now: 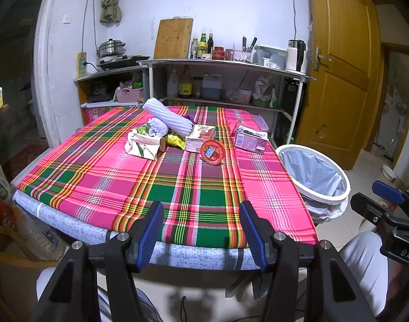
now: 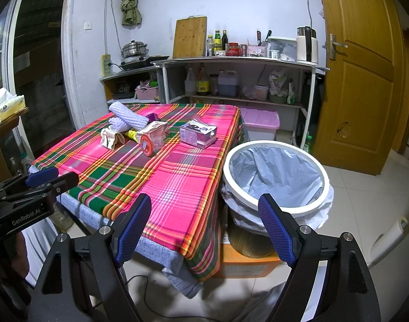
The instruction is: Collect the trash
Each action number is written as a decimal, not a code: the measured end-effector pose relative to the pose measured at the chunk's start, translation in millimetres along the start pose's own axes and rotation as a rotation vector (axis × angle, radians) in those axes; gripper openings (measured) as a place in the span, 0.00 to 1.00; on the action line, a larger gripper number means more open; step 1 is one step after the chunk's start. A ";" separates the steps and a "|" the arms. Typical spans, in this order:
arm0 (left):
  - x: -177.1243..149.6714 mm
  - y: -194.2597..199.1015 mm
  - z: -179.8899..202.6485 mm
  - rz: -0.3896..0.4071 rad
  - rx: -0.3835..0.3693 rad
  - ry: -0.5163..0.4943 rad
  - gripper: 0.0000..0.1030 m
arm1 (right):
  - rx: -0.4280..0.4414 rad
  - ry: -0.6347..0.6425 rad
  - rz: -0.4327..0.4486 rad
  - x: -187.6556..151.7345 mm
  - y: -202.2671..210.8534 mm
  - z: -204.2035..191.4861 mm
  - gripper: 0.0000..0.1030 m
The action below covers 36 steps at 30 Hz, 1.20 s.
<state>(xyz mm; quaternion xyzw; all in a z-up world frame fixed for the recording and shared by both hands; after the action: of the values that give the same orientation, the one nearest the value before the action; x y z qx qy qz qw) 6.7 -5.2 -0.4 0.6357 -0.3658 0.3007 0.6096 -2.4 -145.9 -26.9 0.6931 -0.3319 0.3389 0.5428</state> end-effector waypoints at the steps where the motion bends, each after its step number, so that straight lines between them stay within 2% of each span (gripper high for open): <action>1: 0.5 0.3 0.4 0.002 0.000 0.000 0.56 | 0.001 0.000 0.001 -0.1 -0.2 0.0 0.80; 36: 1.7 7.4 -5.2 0.018 0.009 0.005 0.56 | -0.002 0.005 0.004 5.5 5.0 1.1 0.80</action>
<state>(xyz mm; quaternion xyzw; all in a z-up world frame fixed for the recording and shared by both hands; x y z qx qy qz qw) 1.9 -0.2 5.5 0.6345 -0.3687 0.3095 0.6047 -3.4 -148.5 -19.9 0.6911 -0.3324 0.3414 0.5435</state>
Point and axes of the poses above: each gripper's, at about its wrist camera, not at the fingertips, and y roughly against the way its jaws point, z to its right, x to its top, the point moved 1 cm from there along -y, roughly the way its jaws point, and after that the axes turned 9 degrees about -y, right-handed, at the moved point
